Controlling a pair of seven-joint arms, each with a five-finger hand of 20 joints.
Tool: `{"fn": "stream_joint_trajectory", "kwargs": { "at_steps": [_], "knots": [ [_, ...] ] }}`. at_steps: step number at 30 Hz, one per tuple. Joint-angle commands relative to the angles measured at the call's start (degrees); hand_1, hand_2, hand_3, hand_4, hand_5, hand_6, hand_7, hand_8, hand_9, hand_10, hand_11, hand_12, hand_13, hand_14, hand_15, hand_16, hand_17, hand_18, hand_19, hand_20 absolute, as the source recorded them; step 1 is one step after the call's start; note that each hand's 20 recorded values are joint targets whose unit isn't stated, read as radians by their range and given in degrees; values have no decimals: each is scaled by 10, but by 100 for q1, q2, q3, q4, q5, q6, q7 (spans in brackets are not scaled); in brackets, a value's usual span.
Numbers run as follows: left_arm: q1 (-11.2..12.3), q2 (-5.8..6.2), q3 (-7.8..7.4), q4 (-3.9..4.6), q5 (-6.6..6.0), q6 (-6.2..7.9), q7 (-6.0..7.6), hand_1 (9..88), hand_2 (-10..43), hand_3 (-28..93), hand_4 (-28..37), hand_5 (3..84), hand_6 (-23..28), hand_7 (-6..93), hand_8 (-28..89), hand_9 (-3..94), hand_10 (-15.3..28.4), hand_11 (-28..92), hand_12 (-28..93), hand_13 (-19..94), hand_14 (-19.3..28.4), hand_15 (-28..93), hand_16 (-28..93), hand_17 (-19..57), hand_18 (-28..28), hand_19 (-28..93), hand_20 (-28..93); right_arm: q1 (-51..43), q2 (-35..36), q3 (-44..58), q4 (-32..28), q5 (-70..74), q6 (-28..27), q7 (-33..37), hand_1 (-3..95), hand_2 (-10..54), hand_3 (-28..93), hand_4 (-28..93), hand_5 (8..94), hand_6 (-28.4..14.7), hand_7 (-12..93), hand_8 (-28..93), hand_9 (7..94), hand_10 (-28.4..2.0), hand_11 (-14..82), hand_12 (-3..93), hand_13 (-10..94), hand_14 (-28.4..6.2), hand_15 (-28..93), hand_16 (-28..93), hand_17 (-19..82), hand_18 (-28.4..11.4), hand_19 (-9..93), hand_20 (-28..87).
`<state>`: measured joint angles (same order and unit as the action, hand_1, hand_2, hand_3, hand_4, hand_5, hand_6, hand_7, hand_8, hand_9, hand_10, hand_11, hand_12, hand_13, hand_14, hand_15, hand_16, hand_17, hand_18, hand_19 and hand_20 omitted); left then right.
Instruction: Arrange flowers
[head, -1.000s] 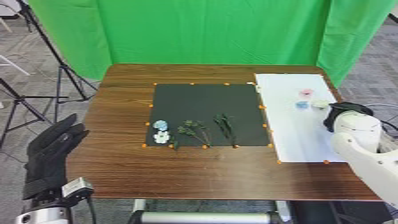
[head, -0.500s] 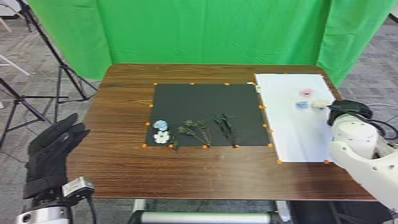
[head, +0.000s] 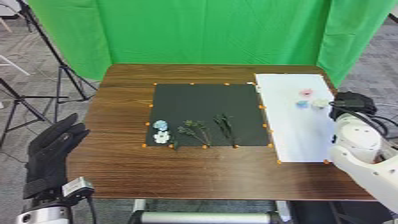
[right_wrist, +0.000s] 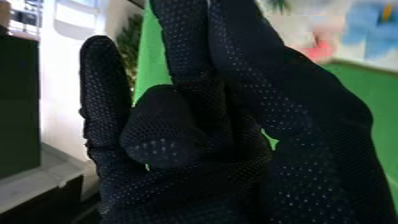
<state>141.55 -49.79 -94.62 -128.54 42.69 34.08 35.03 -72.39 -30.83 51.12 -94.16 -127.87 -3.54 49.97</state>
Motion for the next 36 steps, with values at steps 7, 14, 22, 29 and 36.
{"fn": "stream_joint_trajectory", "kwargs": {
  "at_steps": [7,14,22,29,36],
  "knots": [
    [127,38,-30,-27,-33,26,-1,266,35,840,-164,410,102,177,-110,370,199,375,79,254,272,627,-158,-91,217,574,29,609,85,-619,-918,-384,530,-745,577,-95,760,-283,782,-4,288,51,919,-57,147,370,832,-42,794,215,352,-164,897,-108],
    [142,-57,-72,-36,54,-19,-88,265,34,840,-165,410,102,178,-110,370,199,374,79,254,272,626,-158,-91,217,574,29,1293,-245,-1337,-1138,-500,429,-1190,577,-95,760,-283,782,-5,287,51,919,-57,148,371,832,-43,792,217,351,-164,898,-111],
    [131,-115,-102,-34,108,-51,-128,266,34,839,-165,409,101,178,-110,369,199,374,80,254,272,626,-158,-91,218,575,29,2021,-885,-2220,-1120,-575,429,-1498,576,-95,760,-283,783,-5,286,53,919,-57,150,370,833,-42,792,218,351,-164,899,-114],
    [91,-138,-140,-30,163,-90,-172,266,34,838,-165,409,101,178,-110,369,199,374,80,254,272,627,-157,-91,217,574,29,2556,-1518,-2983,-894,-648,490,-1622,575,-95,761,-283,784,-5,285,52,919,-56,153,369,833,-42,792,219,351,-163,899,-116],
    [40,-180,-168,-7,229,-156,-244,267,34,837,-164,409,101,178,-110,370,199,375,80,254,272,627,-158,-91,218,575,29,2817,-2116,-3419,-600,-676,433,-1631,574,-95,762,-283,785,-5,285,52,919,-57,156,369,833,-42,792,219,350,-162,898,-117]
  ]
}}
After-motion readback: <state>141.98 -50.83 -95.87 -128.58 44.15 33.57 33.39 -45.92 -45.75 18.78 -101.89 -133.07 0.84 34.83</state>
